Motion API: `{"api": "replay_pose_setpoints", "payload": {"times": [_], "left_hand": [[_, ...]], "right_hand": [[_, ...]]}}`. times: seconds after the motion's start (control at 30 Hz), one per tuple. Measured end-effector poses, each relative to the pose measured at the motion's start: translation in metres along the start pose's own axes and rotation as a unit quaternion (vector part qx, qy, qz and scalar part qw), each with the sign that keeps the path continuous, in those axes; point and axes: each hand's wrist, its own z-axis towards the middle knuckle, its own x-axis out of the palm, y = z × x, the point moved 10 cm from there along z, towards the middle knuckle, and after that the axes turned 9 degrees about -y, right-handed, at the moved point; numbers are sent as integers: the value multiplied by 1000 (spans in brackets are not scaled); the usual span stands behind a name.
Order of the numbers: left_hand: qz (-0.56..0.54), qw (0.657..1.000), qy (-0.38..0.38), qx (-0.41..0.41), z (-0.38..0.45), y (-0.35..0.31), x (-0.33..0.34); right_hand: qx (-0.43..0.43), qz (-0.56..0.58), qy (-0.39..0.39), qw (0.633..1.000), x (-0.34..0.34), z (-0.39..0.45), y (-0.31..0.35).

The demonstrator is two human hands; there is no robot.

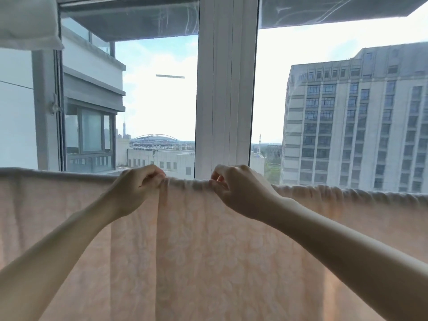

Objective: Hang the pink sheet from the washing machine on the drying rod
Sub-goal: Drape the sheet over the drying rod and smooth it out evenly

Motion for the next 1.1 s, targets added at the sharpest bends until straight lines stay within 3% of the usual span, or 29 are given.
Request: {"api": "replay_pose_setpoints", "payload": {"times": [0.23, 0.4, 0.57, 0.73, 0.87, 1.1], "left_hand": [[-31, 998, 7, 45, 10, 30, -14], [-9, 995, -50, 80, 12, 38, -23], [6, 991, -129, 35, 13, 70, -47], [2, 997, -70, 21, 7, 84, -48], [13, 994, -104, 19, -6, 89, -64], [8, 996, -82, 14, -8, 77, -69]], "right_hand": [[15, -37, -49, 998, 35, 24, 34], [38, -60, -53, 996, 40, 33, 40], [121, -71, -129, 982, 12, 31, 17], [115, -101, -62, 986, 24, 19, 10], [107, -56, -56, 991, 21, 19, 22], [7, -31, -24, 999, 41, 29, 73]]}}
